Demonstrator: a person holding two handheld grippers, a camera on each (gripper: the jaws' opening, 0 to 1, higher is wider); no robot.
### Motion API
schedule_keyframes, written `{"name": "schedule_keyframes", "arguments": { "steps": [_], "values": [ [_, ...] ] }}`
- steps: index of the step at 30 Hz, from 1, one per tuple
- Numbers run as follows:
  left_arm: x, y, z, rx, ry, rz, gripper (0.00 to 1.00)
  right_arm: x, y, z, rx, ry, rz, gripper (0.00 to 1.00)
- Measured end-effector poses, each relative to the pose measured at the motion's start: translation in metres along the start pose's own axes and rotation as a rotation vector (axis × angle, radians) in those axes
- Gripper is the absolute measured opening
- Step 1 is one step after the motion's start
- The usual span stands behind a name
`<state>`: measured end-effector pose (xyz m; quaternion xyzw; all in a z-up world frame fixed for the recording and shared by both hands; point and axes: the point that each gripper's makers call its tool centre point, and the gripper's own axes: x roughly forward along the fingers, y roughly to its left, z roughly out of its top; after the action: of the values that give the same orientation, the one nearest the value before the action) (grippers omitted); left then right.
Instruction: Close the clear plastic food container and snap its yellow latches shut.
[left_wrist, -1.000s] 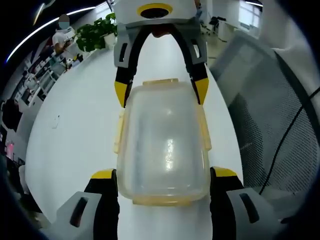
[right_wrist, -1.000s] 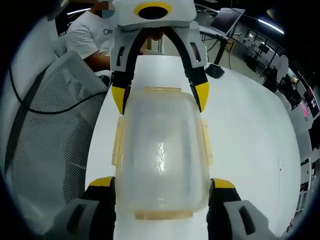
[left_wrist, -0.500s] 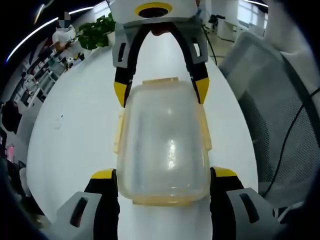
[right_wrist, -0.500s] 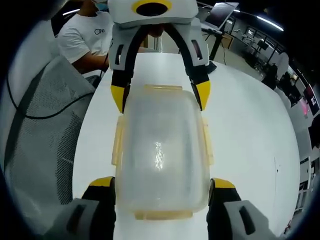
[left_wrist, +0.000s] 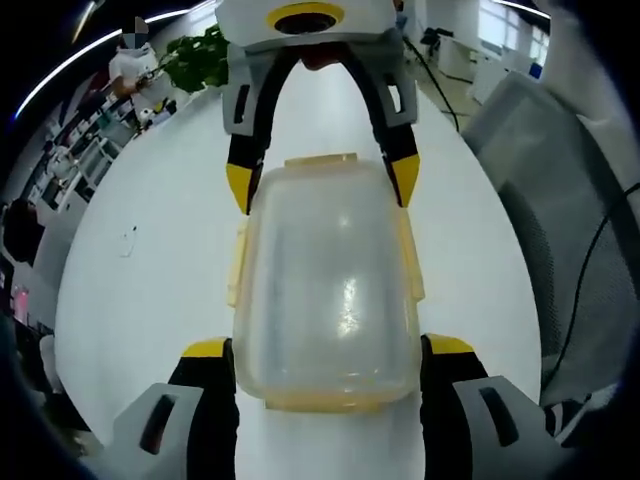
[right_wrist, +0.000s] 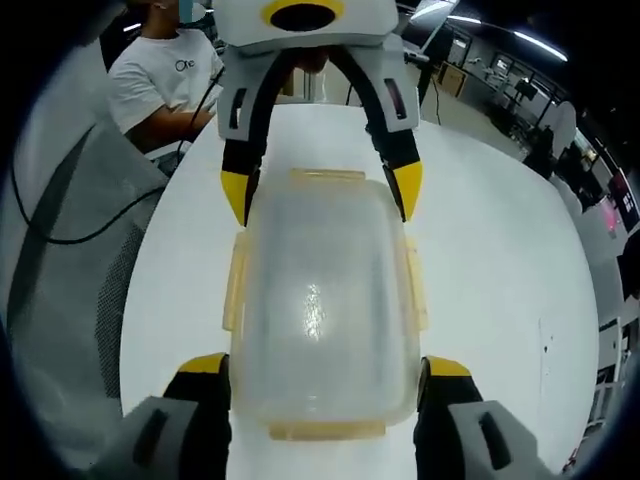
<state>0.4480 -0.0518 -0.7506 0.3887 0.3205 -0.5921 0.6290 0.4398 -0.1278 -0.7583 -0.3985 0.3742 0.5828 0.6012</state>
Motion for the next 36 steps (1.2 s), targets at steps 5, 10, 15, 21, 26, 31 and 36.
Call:
{"name": "schedule_keyframes", "arguments": {
  "steps": [5, 10, 15, 21, 26, 31, 36],
  "values": [
    [0.001, 0.011, -0.001, -0.006, 0.002, 0.002, 0.73, 0.000, -0.013, 0.000, 0.002, -0.024, 0.008, 0.76],
    [0.001, 0.010, 0.000, -0.001, 0.008, -0.004, 0.73, 0.000, -0.010, 0.000, -0.004, -0.015, 0.010, 0.76],
    [0.001, 0.010, 0.000, -0.001, 0.003, -0.004, 0.73, 0.000, -0.010, 0.000, 0.000, -0.010, 0.009, 0.76],
    [0.000, 0.009, 0.001, -0.003, -0.001, -0.007, 0.74, -0.001, -0.010, 0.000, 0.000, -0.019, 0.010, 0.77],
    [0.000, 0.012, -0.001, -0.034, 0.011, 0.024, 0.79, -0.003, -0.015, 0.002, 0.056, -0.023, -0.021, 0.86],
    [-0.005, 0.016, 0.003, -0.078, -0.017, 0.071, 0.99, -0.004, -0.023, -0.001, 0.077, -0.009, -0.079, 0.99],
    [-0.007, 0.011, -0.001, -0.063, 0.002, 0.073, 0.99, -0.008, -0.012, 0.004, 0.070, -0.012, -0.075, 0.99]
  ]
}}
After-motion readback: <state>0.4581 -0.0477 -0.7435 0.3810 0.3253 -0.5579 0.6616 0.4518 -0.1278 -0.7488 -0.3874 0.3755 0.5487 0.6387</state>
